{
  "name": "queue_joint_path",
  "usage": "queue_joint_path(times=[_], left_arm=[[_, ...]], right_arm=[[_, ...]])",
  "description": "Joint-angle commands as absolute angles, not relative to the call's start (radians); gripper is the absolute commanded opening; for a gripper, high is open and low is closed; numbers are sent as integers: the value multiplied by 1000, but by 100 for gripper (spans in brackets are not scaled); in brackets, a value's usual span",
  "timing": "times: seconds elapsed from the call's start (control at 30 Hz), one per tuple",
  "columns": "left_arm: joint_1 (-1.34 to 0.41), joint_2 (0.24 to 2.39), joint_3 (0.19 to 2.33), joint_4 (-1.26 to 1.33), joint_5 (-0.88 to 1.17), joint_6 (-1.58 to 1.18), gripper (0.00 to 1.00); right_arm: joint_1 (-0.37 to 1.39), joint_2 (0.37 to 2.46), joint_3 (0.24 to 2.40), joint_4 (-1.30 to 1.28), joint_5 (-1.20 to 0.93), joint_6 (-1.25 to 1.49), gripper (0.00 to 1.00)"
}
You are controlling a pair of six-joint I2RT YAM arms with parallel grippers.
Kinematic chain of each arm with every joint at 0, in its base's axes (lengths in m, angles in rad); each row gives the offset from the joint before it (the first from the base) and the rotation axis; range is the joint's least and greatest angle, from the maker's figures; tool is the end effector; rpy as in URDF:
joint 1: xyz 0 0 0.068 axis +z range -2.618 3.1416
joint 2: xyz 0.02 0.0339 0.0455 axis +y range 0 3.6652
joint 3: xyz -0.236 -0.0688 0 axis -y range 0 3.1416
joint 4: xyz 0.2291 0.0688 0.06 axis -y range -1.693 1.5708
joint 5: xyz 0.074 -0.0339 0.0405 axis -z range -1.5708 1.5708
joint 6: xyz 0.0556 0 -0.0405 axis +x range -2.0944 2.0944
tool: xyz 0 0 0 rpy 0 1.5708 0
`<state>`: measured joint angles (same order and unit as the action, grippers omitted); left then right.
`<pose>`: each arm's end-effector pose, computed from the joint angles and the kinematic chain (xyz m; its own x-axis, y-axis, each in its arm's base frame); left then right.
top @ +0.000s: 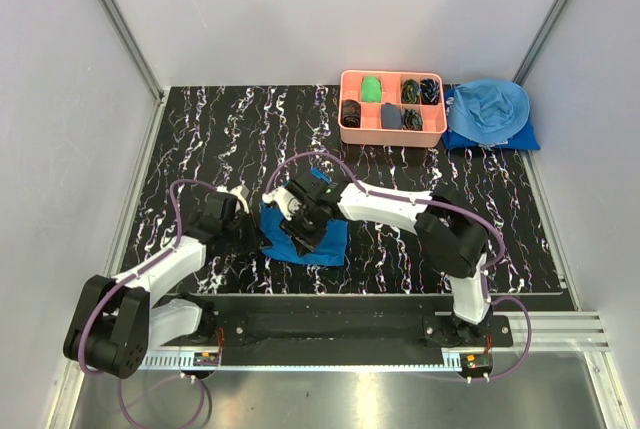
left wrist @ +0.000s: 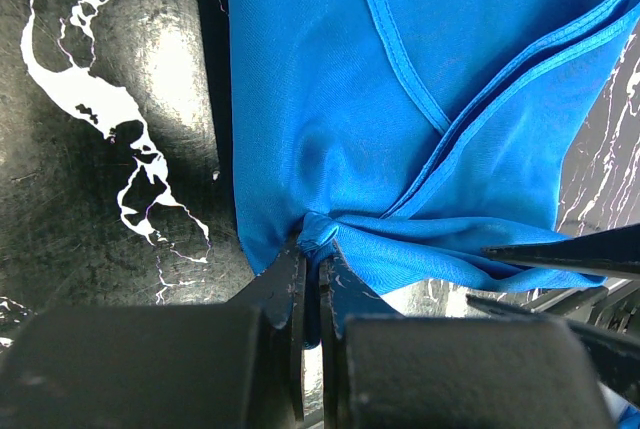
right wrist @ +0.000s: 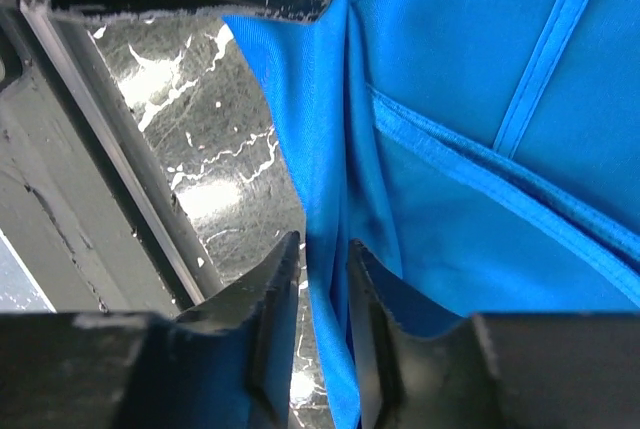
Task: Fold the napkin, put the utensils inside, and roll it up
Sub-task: Roll the napkin with the utensil
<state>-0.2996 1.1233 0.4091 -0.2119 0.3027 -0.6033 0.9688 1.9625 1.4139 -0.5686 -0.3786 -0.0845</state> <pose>0.1926 -0.0768 0.1200 -0.8858 -0.2932 -0.3597 -0.0603 0.8413 -0.5372 0.2050 0.3347 0.1504 -0.4348 -0.7714 -0.4647 -0.8975 0.3288 0.2941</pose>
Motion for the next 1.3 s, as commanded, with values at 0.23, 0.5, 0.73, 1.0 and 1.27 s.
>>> queue_joint_path(times=[0.23, 0.5, 0.73, 1.0, 1.27], left_arm=[[-293, 1135, 431, -235, 311, -581, 0], [-291, 1131, 433, -233, 311, -581, 0], [-291, 1129, 433, -232, 316, -581, 0], [-291, 1106, 439, -239, 293, -586, 20], [-293, 994, 422, -282, 196, -611, 53]], right_arm=[[966, 2009, 1502, -546, -388, -97, 15], [931, 2060, 1512, -545, -391, -117, 0], [907, 2105, 1523, -538, -402, -129, 0], [896, 2146, 1513, -537, -429, -130, 0], [890, 2160, 1506, -537, -457, -127, 0]])
